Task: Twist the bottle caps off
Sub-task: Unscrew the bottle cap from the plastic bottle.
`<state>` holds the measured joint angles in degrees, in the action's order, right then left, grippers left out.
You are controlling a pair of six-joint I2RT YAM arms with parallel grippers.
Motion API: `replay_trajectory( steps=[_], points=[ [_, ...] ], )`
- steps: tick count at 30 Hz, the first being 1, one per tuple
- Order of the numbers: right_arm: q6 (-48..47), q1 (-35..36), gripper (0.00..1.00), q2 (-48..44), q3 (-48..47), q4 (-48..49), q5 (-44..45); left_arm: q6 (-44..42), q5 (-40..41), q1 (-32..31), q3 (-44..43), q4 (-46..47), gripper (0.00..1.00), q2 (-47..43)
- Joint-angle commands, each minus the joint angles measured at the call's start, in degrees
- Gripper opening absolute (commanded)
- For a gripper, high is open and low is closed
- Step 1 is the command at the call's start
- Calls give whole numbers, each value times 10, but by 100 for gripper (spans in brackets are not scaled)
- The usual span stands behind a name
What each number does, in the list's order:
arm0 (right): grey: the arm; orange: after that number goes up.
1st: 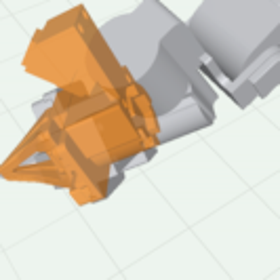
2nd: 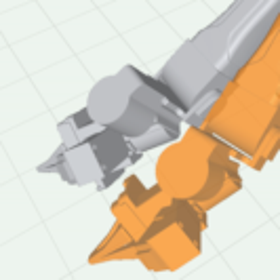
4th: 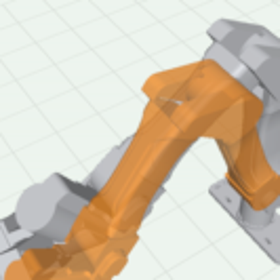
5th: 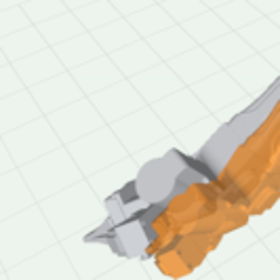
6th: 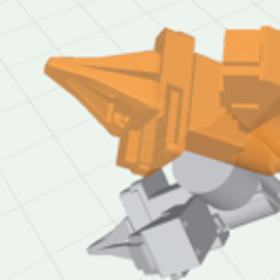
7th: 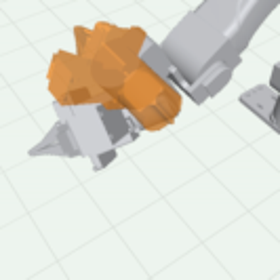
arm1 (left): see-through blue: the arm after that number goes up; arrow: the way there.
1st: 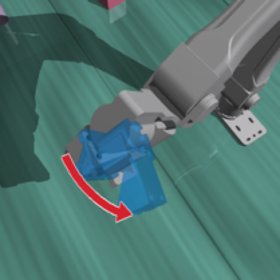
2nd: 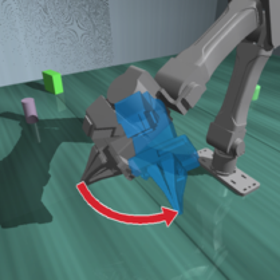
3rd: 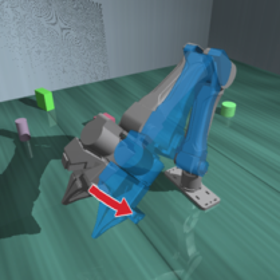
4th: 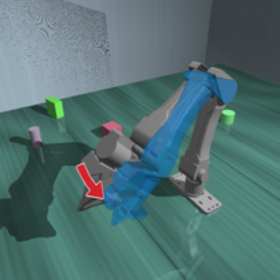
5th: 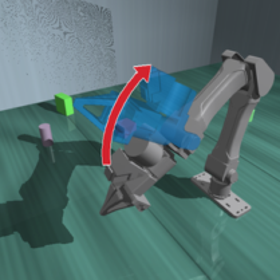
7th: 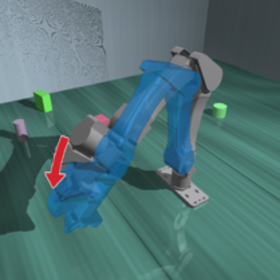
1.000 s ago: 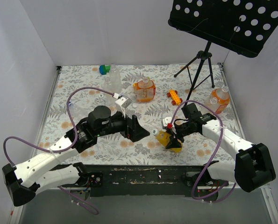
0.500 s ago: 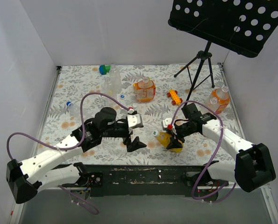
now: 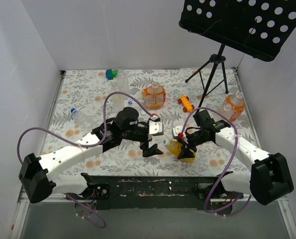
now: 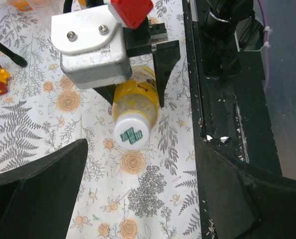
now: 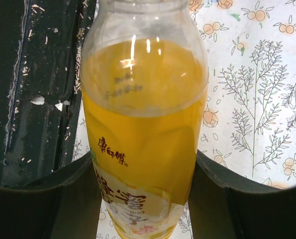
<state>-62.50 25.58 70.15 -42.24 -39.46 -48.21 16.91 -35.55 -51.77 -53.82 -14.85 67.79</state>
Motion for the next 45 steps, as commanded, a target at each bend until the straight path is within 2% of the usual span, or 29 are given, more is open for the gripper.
replay_trajectory(
  steps=[1, 5, 11, 15, 17, 19, 21, 22, 23, 28, 32, 34, 35, 37, 40, 45],
  points=[
    [1, 2, 10, -5, -13, -11, 14, -13, -6, -7, -41, 6, 87, 38],
    [1, 3, 10, -6, -11, -12, 13, -13, 8, -11, -53, 3, 79, 62],
    [2, 3, 10, -2, -11, -11, 13, 1, 9, -16, -62, 3, 61, 74],
    [2, 2, 10, -3, -11, -11, 14, 11, 9, -18, -68, 5, 56, 82],
    [3, 2, 10, 0, -11, -11, 13, 16, 11, -18, -69, 5, 48, 87],
    [3, 3, 10, 0, -10, -11, 14, 23, 11, -18, -69, 5, 36, 89],
    [3, 3, 10, 1, -10, -11, 14, 38, 18, -18, -72, 4, 20, 91],
    [3, 3, 10, 2, -10, -10, 15, 50, 21, -18, -77, -3, 7, 94],
    [4, 3, 10, 2, -10, -9, 15, 63, 31, -18, -83, -11, 0, 98],
    [12, 3, 10, 3, -10, -4, 22, 214, 87, -18, -93, -32, 0, 92],
    [20, 2, 10, 0, -8, 4, 29, 453, 129, -18, -80, -27, 0, 72],
    [26, 3, 10, -2, -7, 11, 30, 621, 179, -18, -56, -14, 0, 54],
    [26, 2, 10, -2, -7, 13, 31, 699, 180, -18, -45, -5, 0, 48],
    [27, 2, 10, 2, -7, 13, 32, 795, 179, -19, -39, -9, 0, 45],
    [28, 2, 10, 2, -7, 12, 33, 823, 202, -24, -46, -25, 0, 41],
    [30, 2, 10, 2, -4, 15, 36, 823, 223, -24, -63, -47, 0, 40]
  ],
)
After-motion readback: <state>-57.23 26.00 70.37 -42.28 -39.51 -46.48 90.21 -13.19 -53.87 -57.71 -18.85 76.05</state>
